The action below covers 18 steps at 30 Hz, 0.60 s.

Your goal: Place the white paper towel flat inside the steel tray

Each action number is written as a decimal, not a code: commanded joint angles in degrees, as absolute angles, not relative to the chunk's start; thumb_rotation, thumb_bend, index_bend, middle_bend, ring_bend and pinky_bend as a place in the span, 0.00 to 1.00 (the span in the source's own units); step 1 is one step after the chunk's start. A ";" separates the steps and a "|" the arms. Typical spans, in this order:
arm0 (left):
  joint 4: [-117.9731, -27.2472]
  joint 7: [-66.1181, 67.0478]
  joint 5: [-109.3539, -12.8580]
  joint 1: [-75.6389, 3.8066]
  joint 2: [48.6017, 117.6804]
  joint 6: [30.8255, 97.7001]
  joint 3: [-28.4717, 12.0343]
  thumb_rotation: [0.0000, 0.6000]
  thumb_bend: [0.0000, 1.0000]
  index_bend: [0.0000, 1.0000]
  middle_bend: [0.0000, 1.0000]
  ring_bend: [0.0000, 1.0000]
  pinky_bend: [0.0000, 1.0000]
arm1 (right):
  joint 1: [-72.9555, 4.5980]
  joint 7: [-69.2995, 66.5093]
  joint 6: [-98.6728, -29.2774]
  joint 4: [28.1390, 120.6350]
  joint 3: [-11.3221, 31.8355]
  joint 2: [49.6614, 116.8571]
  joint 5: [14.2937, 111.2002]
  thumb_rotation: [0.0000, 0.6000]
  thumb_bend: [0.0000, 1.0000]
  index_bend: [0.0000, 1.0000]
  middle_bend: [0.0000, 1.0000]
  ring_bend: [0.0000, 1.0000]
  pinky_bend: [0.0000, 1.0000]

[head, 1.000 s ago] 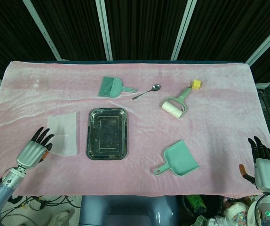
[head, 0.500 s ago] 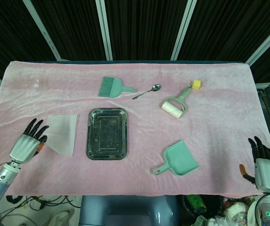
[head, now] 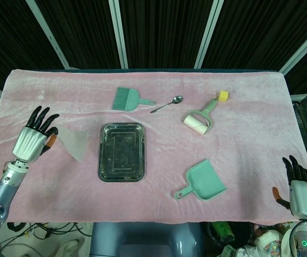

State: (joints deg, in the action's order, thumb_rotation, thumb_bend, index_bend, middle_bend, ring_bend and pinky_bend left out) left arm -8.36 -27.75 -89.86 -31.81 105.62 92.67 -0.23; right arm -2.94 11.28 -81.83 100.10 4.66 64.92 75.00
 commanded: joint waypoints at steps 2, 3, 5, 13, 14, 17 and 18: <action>-9.43 -26.57 -89.70 -36.14 105.30 94.89 -1.30 1.00 0.47 0.58 0.21 0.00 0.05 | -2.92 11.25 -81.89 100.07 4.66 64.96 75.03 1.00 0.28 0.08 0.02 0.12 0.14; -9.75 -26.11 -89.74 -37.29 105.18 95.51 -1.49 1.00 0.47 0.58 0.21 0.00 0.05 | -2.92 11.21 -81.91 100.09 4.68 64.97 75.03 1.00 0.28 0.08 0.02 0.12 0.14; -10.30 -25.49 -89.78 -38.79 104.97 96.42 -1.78 1.00 0.47 0.58 0.21 0.00 0.05 | -2.92 11.23 -81.90 100.09 4.69 64.96 75.01 1.00 0.28 0.08 0.02 0.12 0.14; -12.76 -22.36 -91.09 -44.03 105.23 97.46 -1.57 1.00 0.47 0.58 0.22 0.00 0.07 | -2.92 11.39 -81.62 100.38 4.73 64.83 74.43 1.00 0.28 0.08 0.02 0.12 0.14; -12.93 -22.02 -91.49 -44.37 105.42 97.46 -1.25 1.00 0.47 0.58 0.22 0.00 0.07 | -2.92 11.35 -81.59 100.42 4.76 64.82 74.34 1.00 0.28 0.08 0.02 0.12 0.14; -12.35 -20.18 -93.52 -45.35 105.91 97.73 0.53 1.00 0.47 0.58 0.22 0.00 0.08 | -2.90 11.14 -81.44 100.59 4.82 64.75 74.00 1.00 0.28 0.08 0.02 0.12 0.14; -11.87 -19.01 -94.53 -45.62 106.22 97.62 1.50 1.00 0.47 0.58 0.23 0.00 0.08 | -2.90 10.91 -81.32 100.75 4.83 64.69 73.89 1.00 0.28 0.08 0.02 0.12 0.14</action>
State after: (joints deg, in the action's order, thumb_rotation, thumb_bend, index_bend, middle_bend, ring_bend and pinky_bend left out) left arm -12.47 -20.52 -93.14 -44.98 105.73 97.56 0.18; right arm -2.90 11.03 -81.40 100.65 4.81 64.73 73.95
